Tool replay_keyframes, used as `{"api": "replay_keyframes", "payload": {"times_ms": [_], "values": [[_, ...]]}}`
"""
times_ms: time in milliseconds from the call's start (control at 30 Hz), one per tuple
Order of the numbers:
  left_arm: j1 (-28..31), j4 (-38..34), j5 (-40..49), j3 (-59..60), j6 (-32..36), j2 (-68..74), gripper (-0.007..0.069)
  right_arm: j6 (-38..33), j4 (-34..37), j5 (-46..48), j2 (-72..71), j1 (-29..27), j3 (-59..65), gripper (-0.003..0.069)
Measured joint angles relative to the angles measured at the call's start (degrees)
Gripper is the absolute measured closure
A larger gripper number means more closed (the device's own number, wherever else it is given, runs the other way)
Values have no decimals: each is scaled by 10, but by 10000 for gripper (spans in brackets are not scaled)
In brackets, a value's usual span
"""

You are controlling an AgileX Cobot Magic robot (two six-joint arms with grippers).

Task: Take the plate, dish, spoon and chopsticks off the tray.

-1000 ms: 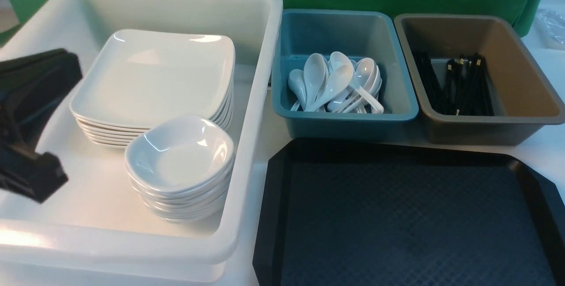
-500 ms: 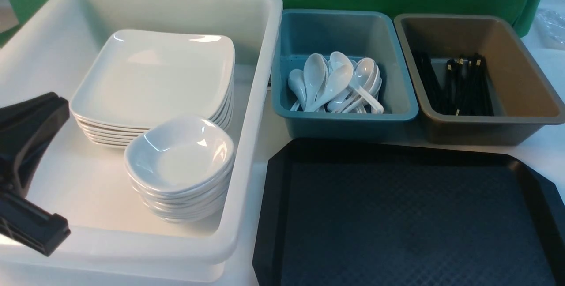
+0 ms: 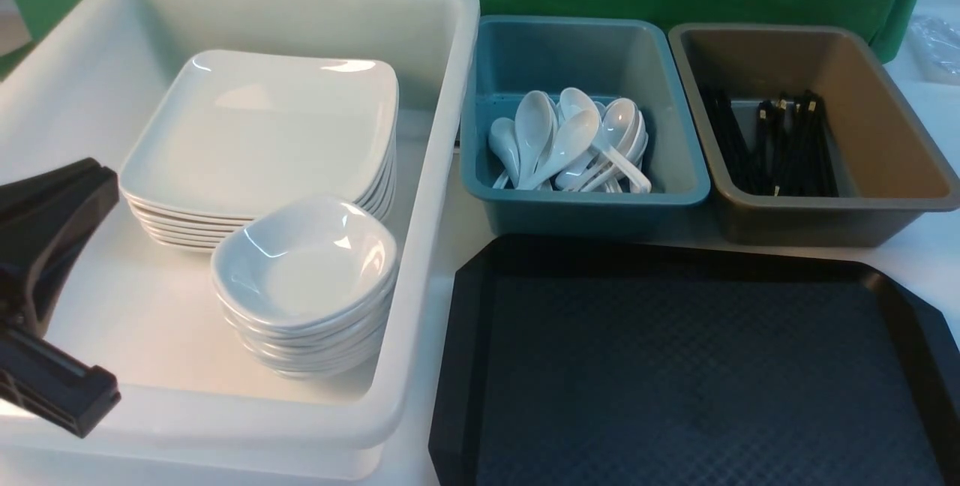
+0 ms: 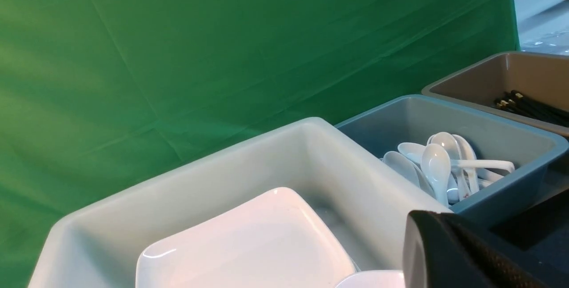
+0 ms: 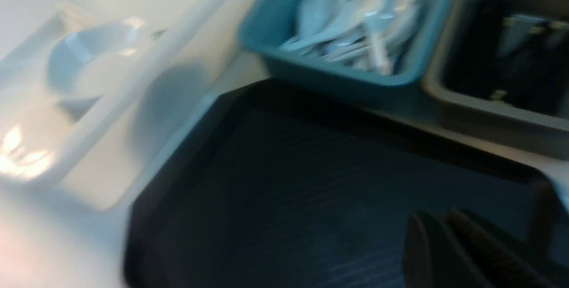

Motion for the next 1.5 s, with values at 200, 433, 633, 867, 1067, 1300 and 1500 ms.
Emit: {"api": "replay_keyframes", "payload": {"times_ms": [200, 433, 633, 867, 1067, 1300, 1500], "values": [[0, 0, 2, 0, 0, 0, 620, -1, 53, -29, -47, -191, 89, 633], [0, 0, 2, 1, 0, 0, 620, -231, 153, -262, -193, -348, 335, 641], [0, 0, 2, 2, 0, 0, 620, -232, 173, -335, -319, -383, 523, 641], [0, 1, 2, 2, -1, 0, 620, -242, 173, -350, -362, -382, 553, 641], [0, 12, 4, 2, -1, 0, 619, -242, 173, -351, -362, -381, 553, 638], [0, 13, 4, 2, -1, 0, 619, -243, 173, -351, -362, -381, 553, 622], [0, 13, 4, 2, -1, 0, 619, -244, 173, -351, -362, -381, 553, 606]]}}
